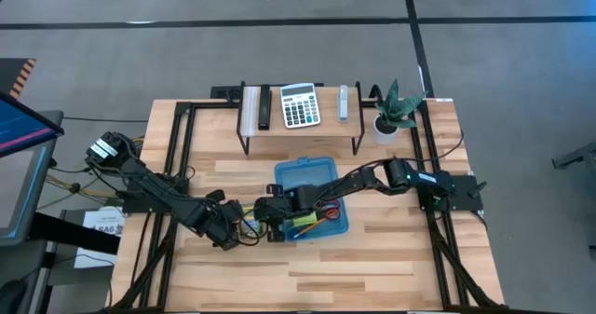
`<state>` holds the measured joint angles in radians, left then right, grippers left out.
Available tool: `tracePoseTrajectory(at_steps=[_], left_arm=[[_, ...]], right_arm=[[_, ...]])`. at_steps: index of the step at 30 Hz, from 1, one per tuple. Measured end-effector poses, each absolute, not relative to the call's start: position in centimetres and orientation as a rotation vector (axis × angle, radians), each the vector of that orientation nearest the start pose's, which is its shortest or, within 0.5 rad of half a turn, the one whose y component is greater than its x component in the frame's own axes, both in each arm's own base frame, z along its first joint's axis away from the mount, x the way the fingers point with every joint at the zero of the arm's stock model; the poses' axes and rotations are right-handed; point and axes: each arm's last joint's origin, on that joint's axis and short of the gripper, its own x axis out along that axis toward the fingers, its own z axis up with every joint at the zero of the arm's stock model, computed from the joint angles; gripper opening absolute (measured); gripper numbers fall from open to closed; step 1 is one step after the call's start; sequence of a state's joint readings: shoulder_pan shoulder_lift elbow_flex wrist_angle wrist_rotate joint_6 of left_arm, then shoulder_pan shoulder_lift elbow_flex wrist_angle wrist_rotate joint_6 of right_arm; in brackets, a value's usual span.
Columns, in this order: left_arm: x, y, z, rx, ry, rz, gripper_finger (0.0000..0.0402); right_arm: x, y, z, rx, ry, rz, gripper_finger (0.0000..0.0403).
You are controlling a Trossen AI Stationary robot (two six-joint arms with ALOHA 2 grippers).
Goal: Pack school essentials
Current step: Put the yellow crayon box into the blue supply box
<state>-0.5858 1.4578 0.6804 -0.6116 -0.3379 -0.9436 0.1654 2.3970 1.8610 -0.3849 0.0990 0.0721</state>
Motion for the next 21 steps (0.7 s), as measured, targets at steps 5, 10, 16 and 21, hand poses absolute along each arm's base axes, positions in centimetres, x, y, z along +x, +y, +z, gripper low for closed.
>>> tracePoseTrajectory(at_steps=[5, 10, 16, 21], left_arm=[[19.2, -11.6, 14.3, -0.206, 1.191, 0.37, 0.0119], [19.5, -11.7, 13.3, -0.211, 1.174, 0.336, 0.0119], [19.8, -11.8, 12.4, -0.18, 1.19, 0.346, 0.0119], [20.2, -12.0, 13.0, -0.157, 1.186, 0.336, 0.0118]], right_arm=[[50.8, 8.2, 13.2, -0.045, 0.907, 0.027, 0.0027], [50.9, 8.3, 13.3, -0.034, 0.893, 0.044, 0.0027], [50.9, 8.3, 13.3, -0.028, 0.891, 0.043, 0.0027], [50.9, 8.3, 13.4, -0.025, 0.891, 0.042, 0.0025]])
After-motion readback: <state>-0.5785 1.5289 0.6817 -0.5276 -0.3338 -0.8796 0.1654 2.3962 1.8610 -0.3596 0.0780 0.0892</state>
